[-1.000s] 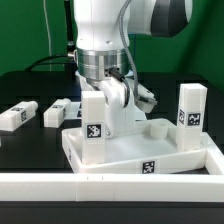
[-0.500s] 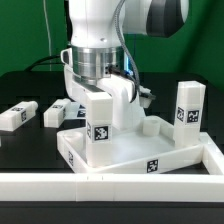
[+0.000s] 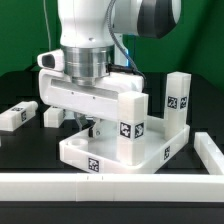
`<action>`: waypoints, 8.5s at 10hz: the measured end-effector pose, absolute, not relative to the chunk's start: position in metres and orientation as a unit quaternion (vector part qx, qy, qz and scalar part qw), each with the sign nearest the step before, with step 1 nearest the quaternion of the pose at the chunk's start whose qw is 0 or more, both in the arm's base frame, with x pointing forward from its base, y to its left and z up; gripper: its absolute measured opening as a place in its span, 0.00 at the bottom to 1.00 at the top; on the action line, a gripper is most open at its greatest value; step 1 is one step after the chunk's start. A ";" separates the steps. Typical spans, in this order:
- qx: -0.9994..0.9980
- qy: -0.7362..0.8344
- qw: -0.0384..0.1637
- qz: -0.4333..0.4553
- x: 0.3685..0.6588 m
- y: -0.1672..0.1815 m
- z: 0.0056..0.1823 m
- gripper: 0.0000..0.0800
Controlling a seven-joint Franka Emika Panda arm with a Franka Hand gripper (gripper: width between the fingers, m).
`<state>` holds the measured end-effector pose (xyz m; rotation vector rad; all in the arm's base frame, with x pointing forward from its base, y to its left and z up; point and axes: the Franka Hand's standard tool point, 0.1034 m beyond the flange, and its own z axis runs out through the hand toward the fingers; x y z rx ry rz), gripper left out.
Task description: Assemble desk
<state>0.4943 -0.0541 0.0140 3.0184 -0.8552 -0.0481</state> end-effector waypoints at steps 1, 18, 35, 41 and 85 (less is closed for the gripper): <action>0.971 -0.239 0.002 -0.015 0.494 -0.054 0.014 0.09; 0.942 0.334 0.036 -0.014 0.540 -0.036 0.017 0.08; 0.722 0.688 0.061 -0.045 0.588 0.015 0.019 0.08; 0.733 0.676 0.057 -0.054 0.635 0.043 0.017 0.08; 0.991 -0.045 -0.019 -0.122 0.504 -0.181 0.083 0.81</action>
Offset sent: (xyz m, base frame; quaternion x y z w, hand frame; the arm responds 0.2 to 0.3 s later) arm 0.0000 0.0000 0.0000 0.0000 0.0000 -0.1296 0.9916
